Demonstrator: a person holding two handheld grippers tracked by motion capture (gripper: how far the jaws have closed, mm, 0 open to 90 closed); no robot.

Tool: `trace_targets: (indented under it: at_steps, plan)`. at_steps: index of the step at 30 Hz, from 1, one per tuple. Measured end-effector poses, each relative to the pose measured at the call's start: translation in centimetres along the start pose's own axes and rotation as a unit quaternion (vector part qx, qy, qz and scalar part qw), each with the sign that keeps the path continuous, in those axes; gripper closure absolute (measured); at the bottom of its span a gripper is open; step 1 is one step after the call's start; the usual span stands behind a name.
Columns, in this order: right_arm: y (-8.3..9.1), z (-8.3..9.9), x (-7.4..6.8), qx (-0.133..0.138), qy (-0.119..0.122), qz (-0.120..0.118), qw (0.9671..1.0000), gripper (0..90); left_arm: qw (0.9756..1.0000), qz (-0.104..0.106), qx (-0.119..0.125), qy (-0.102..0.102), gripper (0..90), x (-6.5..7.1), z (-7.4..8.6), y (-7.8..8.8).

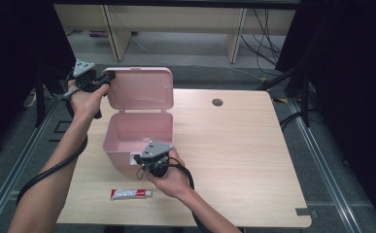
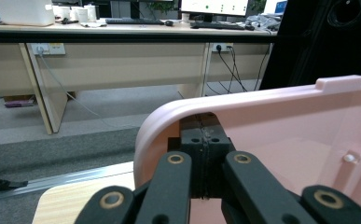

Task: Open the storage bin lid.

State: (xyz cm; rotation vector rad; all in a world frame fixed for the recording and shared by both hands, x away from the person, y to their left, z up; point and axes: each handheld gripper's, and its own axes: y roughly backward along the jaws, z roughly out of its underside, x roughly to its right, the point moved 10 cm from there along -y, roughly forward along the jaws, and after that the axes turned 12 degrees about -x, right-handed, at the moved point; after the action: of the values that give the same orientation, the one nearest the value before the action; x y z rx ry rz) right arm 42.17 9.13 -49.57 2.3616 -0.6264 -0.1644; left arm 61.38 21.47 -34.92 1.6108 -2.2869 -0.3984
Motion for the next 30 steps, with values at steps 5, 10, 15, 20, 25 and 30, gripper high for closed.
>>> trace_targets:
  at_steps: [5, 10, 15, 20, 25, 30]
  plan:
    - [0.0, 0.1, -0.2, -0.003, -0.011, -0.004, 0.9999, 90.0, 1.0000, -0.003, -0.004, 0.003, 89.9, -0.3, 0.2, -0.4]
    - [0.0, 0.1, -0.2, -0.004, -0.013, -0.005, 0.9999, 90.0, 0.9999, -0.005, -0.009, 0.004, 89.9, -0.4, 0.3, -0.8]
    - [0.0, 0.1, -0.2, -0.005, -0.013, -0.005, 0.9999, 90.0, 0.9999, -0.007, -0.012, 0.007, 89.9, -0.5, 0.3, -1.2]
    - [0.0, 0.1, -0.3, -0.005, -0.013, -0.006, 0.9999, 90.0, 0.9998, -0.010, -0.016, 0.009, 89.9, -0.6, 0.4, -1.6]
    - [0.0, 0.0, 0.0, -0.001, 0.003, 0.000, 1.0000, 90.0, 0.9996, -0.013, -0.023, 0.010, 89.9, -0.9, 0.8, -1.9]
    - [0.0, 0.1, -0.3, -0.005, -0.013, -0.006, 0.9999, 90.0, 0.9995, -0.012, -0.028, 0.009, 89.9, -0.8, 1.2, -2.3]
